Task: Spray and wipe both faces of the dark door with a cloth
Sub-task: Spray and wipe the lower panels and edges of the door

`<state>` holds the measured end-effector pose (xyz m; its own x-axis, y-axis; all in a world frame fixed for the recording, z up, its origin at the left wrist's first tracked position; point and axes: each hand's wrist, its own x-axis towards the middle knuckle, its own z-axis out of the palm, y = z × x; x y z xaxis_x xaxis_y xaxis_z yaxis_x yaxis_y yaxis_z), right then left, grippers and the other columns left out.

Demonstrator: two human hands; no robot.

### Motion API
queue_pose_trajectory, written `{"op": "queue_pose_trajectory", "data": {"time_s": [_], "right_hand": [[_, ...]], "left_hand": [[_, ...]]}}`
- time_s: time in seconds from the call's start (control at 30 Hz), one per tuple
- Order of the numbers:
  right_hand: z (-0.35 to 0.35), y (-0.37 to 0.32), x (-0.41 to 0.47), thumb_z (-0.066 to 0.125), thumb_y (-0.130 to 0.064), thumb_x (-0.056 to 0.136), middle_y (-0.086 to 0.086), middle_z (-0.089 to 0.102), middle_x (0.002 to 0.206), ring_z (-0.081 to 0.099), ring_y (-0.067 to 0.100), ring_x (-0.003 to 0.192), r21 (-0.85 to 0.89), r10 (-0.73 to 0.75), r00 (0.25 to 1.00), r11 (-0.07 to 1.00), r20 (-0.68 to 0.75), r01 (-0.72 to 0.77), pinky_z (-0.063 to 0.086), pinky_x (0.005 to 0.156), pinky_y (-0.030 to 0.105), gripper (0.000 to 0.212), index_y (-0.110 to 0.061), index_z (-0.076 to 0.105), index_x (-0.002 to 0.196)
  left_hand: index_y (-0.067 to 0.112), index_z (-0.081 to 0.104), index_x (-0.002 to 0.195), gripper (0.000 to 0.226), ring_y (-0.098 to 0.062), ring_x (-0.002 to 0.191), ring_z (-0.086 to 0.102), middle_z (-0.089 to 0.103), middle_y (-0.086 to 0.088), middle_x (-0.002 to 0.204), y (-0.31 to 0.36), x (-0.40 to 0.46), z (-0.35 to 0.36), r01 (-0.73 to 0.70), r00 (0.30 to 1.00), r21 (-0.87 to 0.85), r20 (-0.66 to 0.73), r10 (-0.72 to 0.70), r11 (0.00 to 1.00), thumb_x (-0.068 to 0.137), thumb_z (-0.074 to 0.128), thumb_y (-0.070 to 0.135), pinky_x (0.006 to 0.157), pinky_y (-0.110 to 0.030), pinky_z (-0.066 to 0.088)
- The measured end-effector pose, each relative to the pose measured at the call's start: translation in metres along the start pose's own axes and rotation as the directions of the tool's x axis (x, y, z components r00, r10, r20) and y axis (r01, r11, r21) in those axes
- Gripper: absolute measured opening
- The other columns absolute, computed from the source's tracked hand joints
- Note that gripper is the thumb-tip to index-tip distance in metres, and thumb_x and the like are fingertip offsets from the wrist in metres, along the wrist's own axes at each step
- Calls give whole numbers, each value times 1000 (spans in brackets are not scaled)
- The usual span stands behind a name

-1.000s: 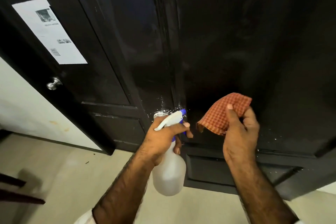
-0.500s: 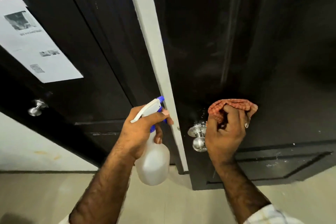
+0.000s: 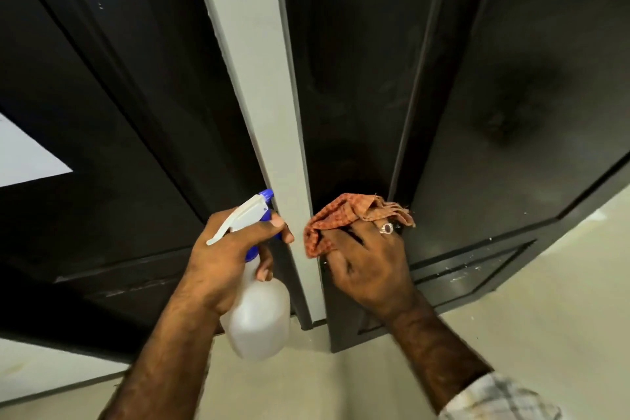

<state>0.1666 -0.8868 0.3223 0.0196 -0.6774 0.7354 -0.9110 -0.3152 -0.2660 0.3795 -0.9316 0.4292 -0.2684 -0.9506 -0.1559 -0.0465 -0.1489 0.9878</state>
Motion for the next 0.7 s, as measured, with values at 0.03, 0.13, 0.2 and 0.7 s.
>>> {"op": "queue_pose_trajectory", "data": {"time_s": [0.03,0.13,0.2,0.7], "right_hand": [[-7,13,-3,70,-15,92,11,74,117,68,32,102,-74,22,999,997,27,-20,52,86,37,28,-17,74,120],[-26,50,-7,56,-12,91,14,66,117,63,30,102,-167,157,982,971,-106,-173,58,80,40,28,-5,75,111],[-28,61,-9,52,-8,96,13,57,119,61,31,101,-178,169,960,961,-224,-211,58,76,38,30,3,79,104],[15,135,-115,55,-23,105,30,62,134,60,52,122,-360,107,947,933,302,9,52,100,63,34,-9,69,133]], "left_hand": [[10,75,94,7,-26,44,50,75,-25,96,-1,1,1,-9,1000,11,22,8,1000,96,70,15,56,-36,51],[4,73,94,11,-26,44,50,75,-24,95,-3,2,6,-27,998,5,59,26,1000,97,68,13,57,-36,53],[-1,72,95,14,-25,42,49,75,-24,94,-3,1,10,-33,997,-1,76,33,999,97,68,13,58,-36,52],[1,70,105,19,-28,46,51,77,-20,96,-22,-24,17,27,998,8,-54,-26,1000,97,72,18,56,-36,55]]}}
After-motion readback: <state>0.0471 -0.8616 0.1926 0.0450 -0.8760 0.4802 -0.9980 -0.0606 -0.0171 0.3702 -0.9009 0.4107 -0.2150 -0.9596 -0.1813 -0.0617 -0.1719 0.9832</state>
